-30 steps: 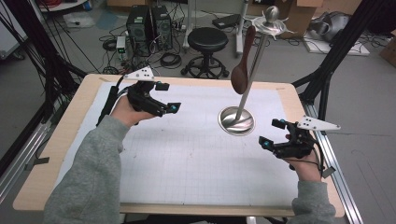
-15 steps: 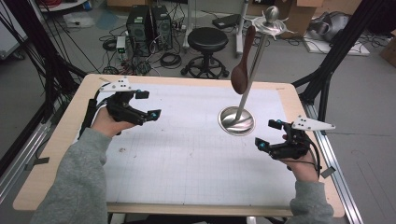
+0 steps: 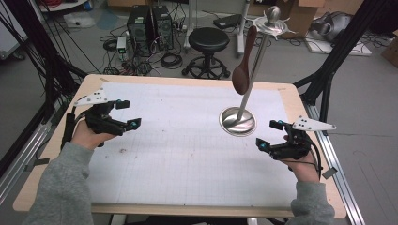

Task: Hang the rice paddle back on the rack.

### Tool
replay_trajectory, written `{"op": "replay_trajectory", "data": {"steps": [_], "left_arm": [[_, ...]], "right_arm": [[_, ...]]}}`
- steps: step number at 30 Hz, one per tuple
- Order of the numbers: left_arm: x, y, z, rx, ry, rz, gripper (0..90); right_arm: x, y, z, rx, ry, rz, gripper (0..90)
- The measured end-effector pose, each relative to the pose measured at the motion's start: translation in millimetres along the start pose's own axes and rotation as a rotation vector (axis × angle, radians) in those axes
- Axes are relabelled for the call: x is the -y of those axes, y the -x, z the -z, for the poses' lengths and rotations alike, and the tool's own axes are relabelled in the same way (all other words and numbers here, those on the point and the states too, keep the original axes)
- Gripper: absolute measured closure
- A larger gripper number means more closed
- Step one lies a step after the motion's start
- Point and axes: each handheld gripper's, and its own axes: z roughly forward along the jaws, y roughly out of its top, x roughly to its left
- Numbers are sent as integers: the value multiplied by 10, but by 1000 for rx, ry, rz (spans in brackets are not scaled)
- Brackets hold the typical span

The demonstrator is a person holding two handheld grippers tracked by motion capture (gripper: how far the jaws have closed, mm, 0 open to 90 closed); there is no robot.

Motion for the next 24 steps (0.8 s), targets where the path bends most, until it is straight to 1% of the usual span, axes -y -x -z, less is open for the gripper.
{"op": "replay_trajectory", "data": {"steps": [2,7,10,12,14,18,24], "left_arm": [[44,-23,66,-17,-2,4,47],[139,-49,205,-51,17,21,48],[182,-53,264,-79,15,18,47],[219,-59,313,-89,28,28,48],[248,-65,350,-98,30,33,48],[276,-67,407,-131,31,29,47],[265,-28,505,-159,64,22,48]], "right_arm": [[2,5,-5,2,-3,0,4],[5,16,-13,7,-6,-1,5],[9,16,-12,9,-9,-5,4],[13,22,-10,12,-7,-5,4],[16,36,-6,14,0,-6,5],[16,50,7,20,8,-13,4],[16,60,41,25,26,-17,4]]}}
